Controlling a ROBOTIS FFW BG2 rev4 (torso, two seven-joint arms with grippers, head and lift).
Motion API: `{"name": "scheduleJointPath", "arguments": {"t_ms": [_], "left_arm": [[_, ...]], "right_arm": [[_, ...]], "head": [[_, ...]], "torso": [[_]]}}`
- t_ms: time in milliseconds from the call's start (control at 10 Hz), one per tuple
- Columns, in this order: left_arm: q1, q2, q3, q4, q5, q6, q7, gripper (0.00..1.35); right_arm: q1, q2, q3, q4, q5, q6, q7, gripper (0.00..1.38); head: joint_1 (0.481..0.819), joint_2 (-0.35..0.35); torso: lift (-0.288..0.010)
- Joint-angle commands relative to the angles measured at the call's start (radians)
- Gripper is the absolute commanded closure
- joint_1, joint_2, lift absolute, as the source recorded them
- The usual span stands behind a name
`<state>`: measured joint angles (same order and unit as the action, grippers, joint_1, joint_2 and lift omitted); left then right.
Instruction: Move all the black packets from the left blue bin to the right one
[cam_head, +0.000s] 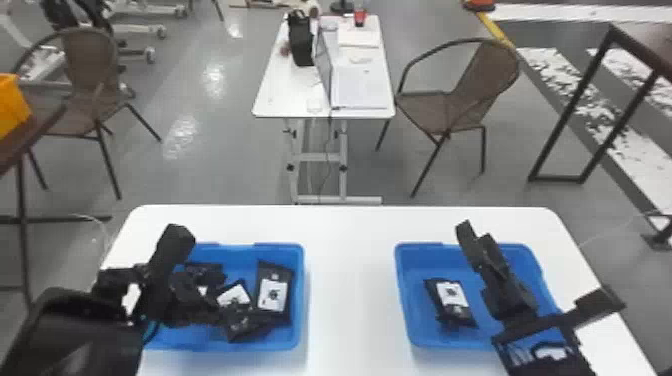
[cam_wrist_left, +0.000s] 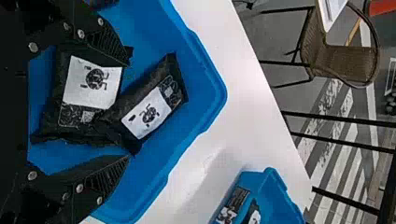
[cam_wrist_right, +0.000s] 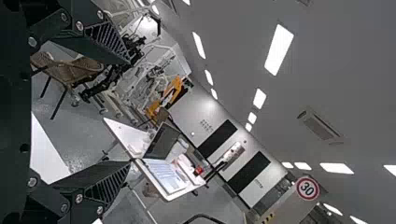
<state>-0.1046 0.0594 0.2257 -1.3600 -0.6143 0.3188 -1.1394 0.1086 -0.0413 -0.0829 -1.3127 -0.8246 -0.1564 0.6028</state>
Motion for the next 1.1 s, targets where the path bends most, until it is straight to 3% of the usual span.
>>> {"name": "scheduleJointPath", "arguments": {"t_ms": [0, 300, 700, 1000], "left_arm": [[-0.03, 0.01, -0.017, 0.058, 0.005, -0.033, 0.009, 0.0], [-0.101, 0.019, -0.06, 0.228, 0.013, -0.106, 0.029, 0.0], [-0.191, 0.017, -0.068, 0.463, 0.039, -0.277, 0.095, 0.0], [-0.239, 0.017, -0.075, 0.608, 0.028, -0.323, 0.156, 0.0]], "right_arm": [[-0.001, 0.0, 0.005, 0.003, -0.004, 0.0, 0.0, 0.27], [-0.003, 0.0, 0.008, 0.004, -0.007, 0.0, 0.0, 0.27], [0.0, 0.001, 0.011, 0.009, -0.014, 0.001, 0.002, 0.27], [0.0, 0.0, 0.011, 0.013, -0.022, 0.006, 0.006, 0.27]], "head": [[0.695, -0.007], [0.695, -0.018], [0.695, -0.048], [0.695, -0.059]], "torso": [[0.0], [0.0], [0.0], [0.0]]}}
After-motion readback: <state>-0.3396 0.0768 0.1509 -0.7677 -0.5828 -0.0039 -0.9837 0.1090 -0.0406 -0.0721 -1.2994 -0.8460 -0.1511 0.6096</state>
